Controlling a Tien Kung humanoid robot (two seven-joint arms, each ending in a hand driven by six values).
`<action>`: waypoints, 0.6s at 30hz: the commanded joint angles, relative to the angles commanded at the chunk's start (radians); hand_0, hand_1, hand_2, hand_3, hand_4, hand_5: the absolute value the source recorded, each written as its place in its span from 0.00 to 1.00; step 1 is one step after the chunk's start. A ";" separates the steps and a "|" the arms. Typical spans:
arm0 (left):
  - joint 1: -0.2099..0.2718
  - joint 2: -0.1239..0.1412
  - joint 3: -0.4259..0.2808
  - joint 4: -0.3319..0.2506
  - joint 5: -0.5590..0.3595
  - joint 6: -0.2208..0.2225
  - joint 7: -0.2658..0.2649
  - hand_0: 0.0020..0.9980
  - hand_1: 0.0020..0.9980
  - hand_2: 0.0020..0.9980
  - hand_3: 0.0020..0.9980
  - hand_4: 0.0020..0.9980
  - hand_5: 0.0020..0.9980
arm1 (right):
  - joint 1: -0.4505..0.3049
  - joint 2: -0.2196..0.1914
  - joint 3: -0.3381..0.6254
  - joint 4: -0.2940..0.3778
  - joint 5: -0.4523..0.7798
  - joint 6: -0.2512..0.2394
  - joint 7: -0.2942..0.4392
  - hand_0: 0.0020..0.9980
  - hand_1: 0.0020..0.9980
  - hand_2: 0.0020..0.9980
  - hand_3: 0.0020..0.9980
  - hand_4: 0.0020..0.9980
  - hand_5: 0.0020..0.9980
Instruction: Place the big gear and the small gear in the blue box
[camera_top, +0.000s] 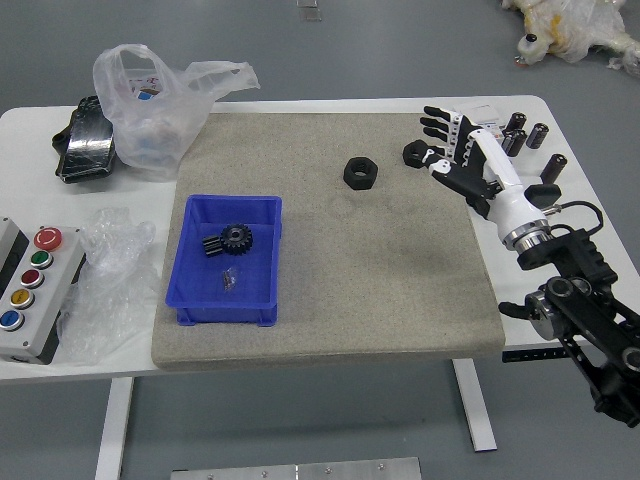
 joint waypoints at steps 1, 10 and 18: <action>0.001 0.000 0.000 0.001 -0.002 0.000 -0.001 0.69 0.62 0.58 0.67 0.65 0.44 | -0.026 -0.005 0.028 0.005 0.038 0.023 0.025 0.77 0.77 0.77 0.78 0.84 0.66; 0.000 0.011 0.003 0.004 -0.009 0.000 -0.004 0.69 0.66 0.62 0.67 0.65 0.43 | -0.136 -0.012 0.179 0.025 0.263 0.122 0.077 0.94 0.84 0.82 0.79 1.00 1.00; 0.000 0.020 0.012 0.004 -0.024 -0.002 0.003 0.70 0.68 0.64 0.67 0.64 0.43 | -0.143 -0.013 0.205 0.038 0.277 0.130 0.057 1.00 0.95 0.92 0.81 1.00 1.00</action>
